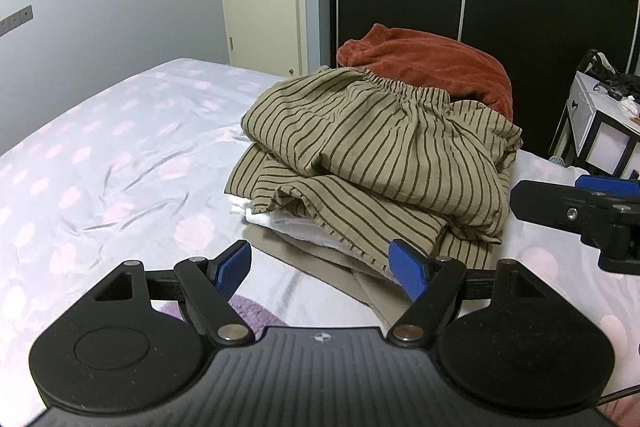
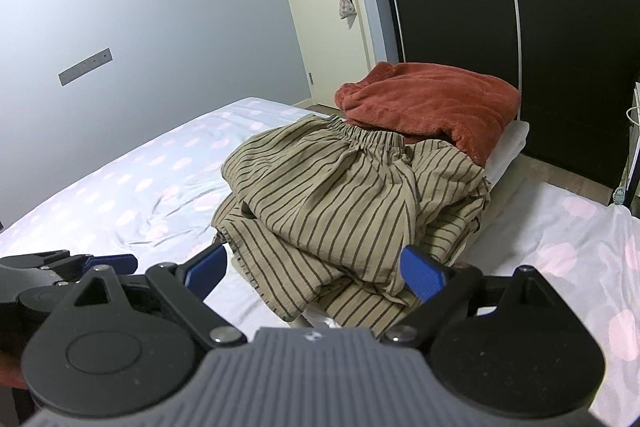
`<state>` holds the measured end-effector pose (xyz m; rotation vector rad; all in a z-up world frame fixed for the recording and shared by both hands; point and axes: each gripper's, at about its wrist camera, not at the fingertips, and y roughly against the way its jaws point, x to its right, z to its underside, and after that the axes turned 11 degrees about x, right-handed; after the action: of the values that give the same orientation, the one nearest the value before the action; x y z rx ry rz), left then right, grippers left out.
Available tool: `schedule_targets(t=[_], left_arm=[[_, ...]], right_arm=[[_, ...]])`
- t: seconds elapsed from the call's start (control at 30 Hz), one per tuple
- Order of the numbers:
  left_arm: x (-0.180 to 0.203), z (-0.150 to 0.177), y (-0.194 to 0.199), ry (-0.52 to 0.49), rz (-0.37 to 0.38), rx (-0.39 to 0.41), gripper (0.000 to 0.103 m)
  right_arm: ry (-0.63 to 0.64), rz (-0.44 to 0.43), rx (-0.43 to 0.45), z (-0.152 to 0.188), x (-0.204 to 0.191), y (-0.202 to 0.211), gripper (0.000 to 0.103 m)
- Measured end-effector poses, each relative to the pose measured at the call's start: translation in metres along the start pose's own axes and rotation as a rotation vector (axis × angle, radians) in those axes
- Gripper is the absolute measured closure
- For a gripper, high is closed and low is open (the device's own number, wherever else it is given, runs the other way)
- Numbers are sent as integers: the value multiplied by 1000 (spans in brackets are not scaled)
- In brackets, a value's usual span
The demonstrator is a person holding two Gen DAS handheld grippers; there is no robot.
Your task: Fold clothes
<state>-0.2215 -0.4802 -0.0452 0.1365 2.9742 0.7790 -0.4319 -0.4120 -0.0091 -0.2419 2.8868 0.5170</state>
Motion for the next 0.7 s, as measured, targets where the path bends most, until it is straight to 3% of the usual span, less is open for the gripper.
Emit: schedule_targets(t=[0.7], left_arm=[[4,3,2,-7,0,-4,28]], right_arm=[[1,-16,10,1,-1,6,8]])
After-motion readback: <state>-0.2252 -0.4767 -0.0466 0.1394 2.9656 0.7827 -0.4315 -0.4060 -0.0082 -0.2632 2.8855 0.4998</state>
